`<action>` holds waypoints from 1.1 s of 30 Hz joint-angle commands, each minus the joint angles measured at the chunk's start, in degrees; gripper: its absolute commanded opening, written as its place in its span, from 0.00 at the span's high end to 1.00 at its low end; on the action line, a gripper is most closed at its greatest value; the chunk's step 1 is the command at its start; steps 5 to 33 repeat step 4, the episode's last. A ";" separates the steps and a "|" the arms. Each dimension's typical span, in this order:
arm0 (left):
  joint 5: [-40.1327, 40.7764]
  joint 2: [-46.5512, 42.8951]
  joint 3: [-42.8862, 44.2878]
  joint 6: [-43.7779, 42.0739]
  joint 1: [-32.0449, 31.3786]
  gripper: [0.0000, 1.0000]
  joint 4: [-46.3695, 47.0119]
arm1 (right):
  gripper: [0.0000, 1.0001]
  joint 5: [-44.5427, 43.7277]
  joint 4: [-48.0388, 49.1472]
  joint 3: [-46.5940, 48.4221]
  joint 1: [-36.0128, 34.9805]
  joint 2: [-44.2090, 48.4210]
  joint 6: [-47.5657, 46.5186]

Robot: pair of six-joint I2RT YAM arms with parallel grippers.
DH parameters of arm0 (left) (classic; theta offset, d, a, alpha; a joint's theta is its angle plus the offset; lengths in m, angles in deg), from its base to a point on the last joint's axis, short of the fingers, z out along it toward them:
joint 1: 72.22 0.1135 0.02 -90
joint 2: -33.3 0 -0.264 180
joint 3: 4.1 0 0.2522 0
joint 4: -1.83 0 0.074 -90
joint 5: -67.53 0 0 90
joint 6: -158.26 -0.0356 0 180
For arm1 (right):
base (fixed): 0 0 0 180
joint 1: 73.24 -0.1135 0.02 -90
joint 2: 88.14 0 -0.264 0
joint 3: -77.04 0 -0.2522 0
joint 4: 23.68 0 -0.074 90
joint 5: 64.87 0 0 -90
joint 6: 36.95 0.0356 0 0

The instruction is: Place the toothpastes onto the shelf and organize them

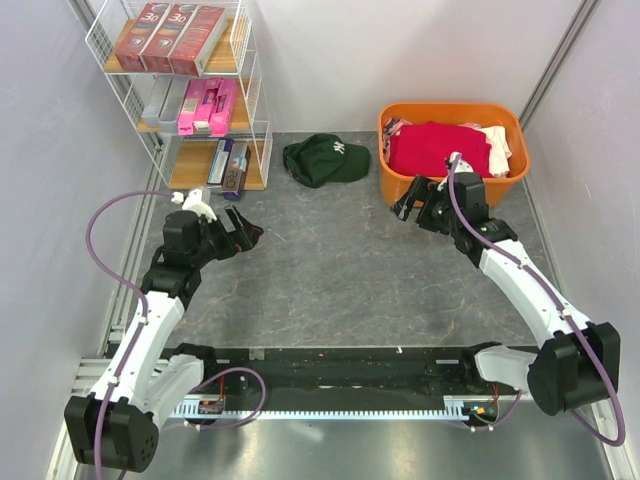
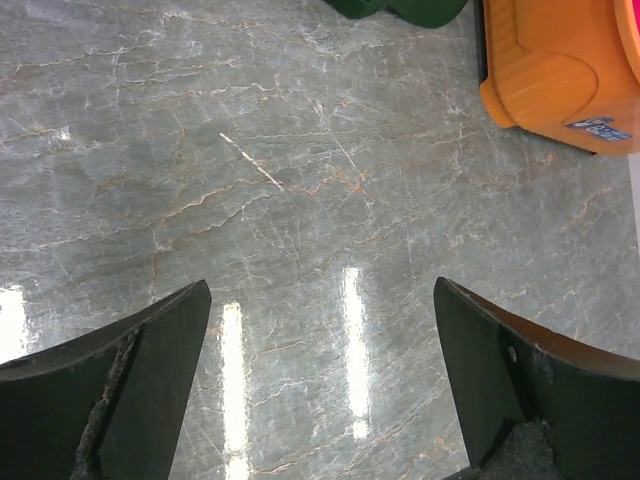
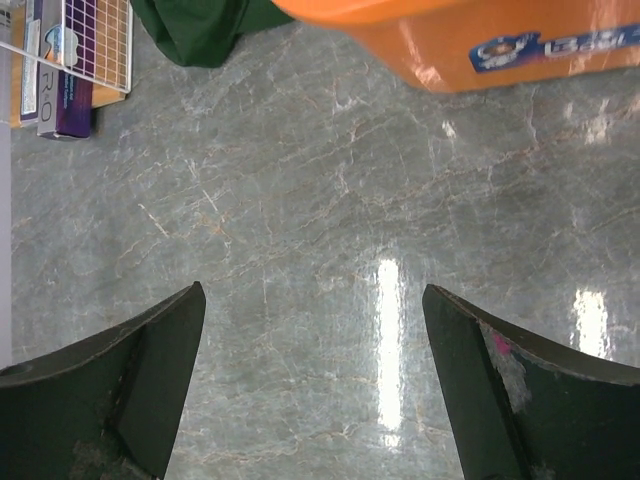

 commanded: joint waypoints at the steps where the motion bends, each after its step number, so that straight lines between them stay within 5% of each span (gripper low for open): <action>1: 0.65 0.12 2.39 -3.61 -0.12 0.00 1.97 | 0.02 -1.73 2.75 3.48 0.22 -0.75 -2.97; 33: 0.74 -1.54 0.64 -5.46 -0.12 0.00 6.87 | 0.02 -0.07 7.31 2.26 0.22 -1.54 -3.33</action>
